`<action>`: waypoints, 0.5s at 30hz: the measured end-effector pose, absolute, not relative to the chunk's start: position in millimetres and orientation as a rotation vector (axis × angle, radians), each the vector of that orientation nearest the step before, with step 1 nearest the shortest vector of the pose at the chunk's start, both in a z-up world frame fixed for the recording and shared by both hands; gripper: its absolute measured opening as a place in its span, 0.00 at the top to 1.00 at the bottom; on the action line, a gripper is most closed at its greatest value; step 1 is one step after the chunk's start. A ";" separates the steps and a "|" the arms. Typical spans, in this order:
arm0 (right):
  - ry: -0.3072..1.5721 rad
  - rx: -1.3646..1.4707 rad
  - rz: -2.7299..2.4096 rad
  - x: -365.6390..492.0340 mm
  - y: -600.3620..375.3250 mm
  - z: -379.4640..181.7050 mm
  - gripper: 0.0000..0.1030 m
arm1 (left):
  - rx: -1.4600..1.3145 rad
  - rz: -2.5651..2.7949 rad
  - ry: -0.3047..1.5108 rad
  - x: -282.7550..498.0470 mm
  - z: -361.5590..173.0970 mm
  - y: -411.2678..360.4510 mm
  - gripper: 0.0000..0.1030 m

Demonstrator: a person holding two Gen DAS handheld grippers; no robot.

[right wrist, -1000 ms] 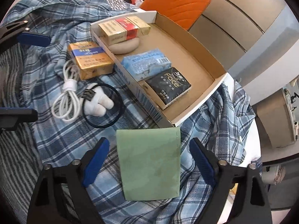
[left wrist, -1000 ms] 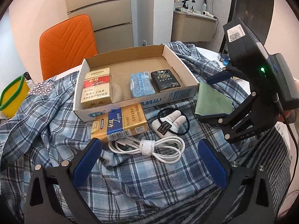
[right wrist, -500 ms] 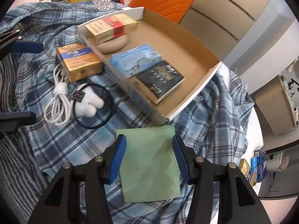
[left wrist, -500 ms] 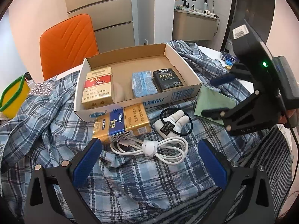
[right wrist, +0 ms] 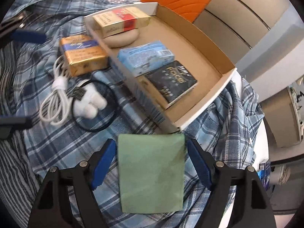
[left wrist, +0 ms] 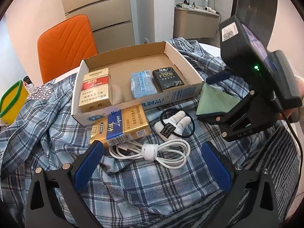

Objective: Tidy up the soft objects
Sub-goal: 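Close the right tool on the green cloth and lift it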

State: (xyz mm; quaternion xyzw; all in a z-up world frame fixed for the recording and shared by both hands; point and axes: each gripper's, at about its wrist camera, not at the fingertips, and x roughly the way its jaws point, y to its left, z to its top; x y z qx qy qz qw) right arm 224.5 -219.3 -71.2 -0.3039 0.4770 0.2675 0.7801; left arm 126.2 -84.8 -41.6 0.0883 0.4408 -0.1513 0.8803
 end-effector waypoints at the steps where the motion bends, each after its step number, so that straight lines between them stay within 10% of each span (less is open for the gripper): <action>1: 1.039 -0.640 0.583 227.0 -220.9 -72.3 0.23 | 0.180 -0.314 0.914 126.4 -40.3 -84.2 0.01; 15: 0.874 -0.478 0.495 200.1 -237.8 -13.1 0.31 | 0.155 -0.273 0.842 118.9 -20.5 -70.1 0.01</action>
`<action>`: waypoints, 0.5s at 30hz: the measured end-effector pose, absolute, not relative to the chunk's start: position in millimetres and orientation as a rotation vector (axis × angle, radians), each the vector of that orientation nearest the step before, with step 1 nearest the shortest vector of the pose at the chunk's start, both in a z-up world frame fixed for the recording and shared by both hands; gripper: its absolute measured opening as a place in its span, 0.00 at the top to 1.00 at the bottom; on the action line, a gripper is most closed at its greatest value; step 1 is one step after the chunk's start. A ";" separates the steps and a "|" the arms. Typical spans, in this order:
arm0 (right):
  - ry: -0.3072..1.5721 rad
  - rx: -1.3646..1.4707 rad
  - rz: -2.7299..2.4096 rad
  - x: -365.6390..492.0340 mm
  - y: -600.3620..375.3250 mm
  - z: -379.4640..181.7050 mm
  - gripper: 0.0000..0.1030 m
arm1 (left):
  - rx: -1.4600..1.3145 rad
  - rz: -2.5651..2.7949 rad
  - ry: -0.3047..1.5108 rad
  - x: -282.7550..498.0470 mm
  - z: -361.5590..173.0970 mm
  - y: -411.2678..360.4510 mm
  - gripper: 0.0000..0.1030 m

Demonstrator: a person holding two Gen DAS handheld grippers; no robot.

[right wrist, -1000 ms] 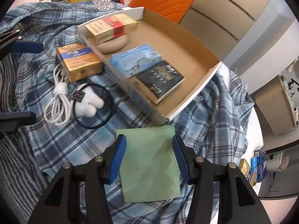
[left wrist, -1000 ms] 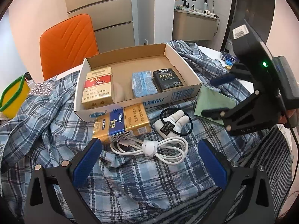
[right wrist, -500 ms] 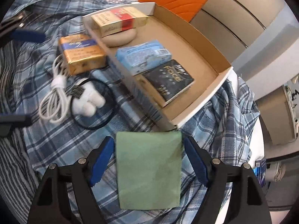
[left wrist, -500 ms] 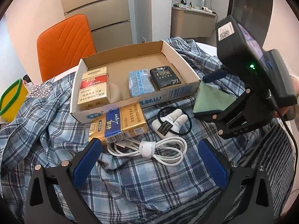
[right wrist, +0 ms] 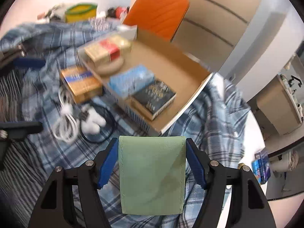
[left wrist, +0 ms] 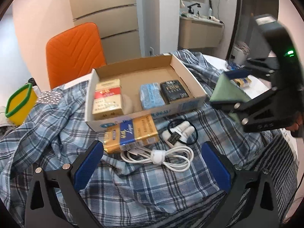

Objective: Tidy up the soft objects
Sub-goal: 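Close the right tool on the green cloth and lift it, then move the left tool to the gold-blue Liqun pack while right holds the cloth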

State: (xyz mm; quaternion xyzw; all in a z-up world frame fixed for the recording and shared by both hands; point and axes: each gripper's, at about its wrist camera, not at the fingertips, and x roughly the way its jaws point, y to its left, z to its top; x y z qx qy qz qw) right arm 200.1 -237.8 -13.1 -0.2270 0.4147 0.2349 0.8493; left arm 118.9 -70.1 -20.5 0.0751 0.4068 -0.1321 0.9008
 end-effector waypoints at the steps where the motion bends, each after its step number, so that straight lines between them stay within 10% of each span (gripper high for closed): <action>1: 0.832 -0.474 0.453 195.0 -237.1 -4.7 0.31 | 0.147 -0.255 0.823 118.8 -17.6 -68.0 0.01; 15: 0.577 0.067 0.003 135.0 -266.3 62.5 0.31 | 0.049 -0.156 0.741 133.6 -17.4 -42.2 0.01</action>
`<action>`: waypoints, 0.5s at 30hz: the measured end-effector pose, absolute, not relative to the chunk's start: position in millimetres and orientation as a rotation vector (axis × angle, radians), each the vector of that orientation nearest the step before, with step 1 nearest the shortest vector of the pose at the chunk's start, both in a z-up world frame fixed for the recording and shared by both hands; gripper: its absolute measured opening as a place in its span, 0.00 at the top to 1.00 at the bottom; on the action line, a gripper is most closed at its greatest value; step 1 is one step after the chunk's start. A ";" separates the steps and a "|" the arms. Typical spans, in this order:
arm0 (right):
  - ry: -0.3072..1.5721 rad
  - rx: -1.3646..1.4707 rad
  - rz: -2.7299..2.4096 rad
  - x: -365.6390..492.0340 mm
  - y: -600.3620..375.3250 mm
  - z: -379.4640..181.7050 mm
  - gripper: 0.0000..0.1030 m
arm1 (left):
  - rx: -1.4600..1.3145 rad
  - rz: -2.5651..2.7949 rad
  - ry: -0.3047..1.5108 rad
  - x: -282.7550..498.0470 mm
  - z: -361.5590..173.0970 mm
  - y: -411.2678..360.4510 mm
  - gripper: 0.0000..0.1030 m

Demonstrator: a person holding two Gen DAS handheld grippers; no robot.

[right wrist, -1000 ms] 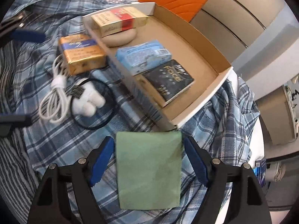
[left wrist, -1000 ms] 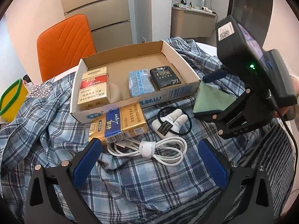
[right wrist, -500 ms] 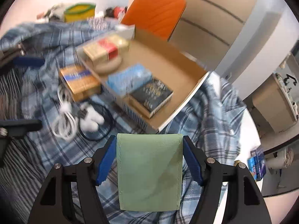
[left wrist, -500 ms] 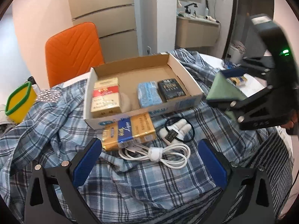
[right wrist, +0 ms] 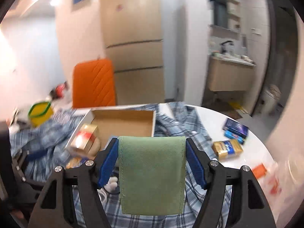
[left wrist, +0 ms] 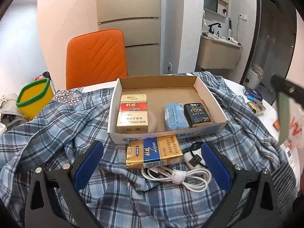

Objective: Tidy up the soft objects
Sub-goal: 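Move the left tool to the gold-blue Liqun pack while right holds the cloth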

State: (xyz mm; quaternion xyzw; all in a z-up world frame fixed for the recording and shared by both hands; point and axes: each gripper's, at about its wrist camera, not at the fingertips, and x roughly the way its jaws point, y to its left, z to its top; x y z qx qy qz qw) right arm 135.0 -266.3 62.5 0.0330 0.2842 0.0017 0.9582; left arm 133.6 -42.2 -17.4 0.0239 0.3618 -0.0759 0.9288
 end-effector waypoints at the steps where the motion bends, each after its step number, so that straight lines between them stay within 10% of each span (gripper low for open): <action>1: 0.529 0.084 -0.034 126.4 -265.8 62.9 0.31 | 0.048 -0.156 0.738 133.3 -19.8 -41.8 0.01; 15: 0.378 0.093 -0.028 107.6 -256.4 34.6 0.31 | 0.008 -0.186 0.931 165.7 -54.7 -40.8 0.01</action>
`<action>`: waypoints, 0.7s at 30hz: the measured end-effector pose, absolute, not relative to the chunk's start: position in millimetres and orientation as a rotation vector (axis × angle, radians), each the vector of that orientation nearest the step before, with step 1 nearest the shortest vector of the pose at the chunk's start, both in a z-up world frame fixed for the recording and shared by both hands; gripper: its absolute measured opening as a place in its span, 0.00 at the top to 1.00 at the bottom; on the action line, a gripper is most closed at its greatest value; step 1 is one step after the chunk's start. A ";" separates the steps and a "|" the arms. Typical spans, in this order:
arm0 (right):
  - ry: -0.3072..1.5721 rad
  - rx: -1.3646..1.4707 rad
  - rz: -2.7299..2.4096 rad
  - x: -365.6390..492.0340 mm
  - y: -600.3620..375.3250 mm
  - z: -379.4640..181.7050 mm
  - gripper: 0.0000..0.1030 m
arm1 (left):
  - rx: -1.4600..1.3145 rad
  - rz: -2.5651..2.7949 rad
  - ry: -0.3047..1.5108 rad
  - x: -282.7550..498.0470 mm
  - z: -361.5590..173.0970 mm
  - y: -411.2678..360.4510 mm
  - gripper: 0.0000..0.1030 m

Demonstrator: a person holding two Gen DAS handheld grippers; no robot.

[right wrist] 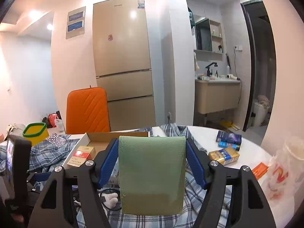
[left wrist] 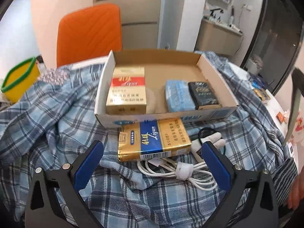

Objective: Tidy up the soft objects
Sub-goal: 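Move the left tool to the gold-blue Liqun pack while right holds the cloth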

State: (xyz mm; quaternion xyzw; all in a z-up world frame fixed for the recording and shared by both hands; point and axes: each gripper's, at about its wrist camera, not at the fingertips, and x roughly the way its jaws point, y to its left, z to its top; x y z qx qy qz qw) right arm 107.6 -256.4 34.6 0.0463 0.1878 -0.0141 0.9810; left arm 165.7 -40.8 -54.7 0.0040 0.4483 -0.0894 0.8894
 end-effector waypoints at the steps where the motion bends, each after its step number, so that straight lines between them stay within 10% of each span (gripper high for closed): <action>1: 0.386 0.089 -0.031 108.9 -255.9 30.8 0.31 | 0.000 -0.184 0.943 167.8 -56.6 -40.1 0.01; 10: 0.414 0.064 -0.009 110.3 -253.2 21.1 0.31 | -0.095 -0.238 1.017 174.4 -70.3 -31.0 0.01; 21: 0.437 0.066 -0.014 115.2 -254.6 17.9 0.31 | -0.078 -0.253 1.011 168.7 -68.5 -32.1 0.26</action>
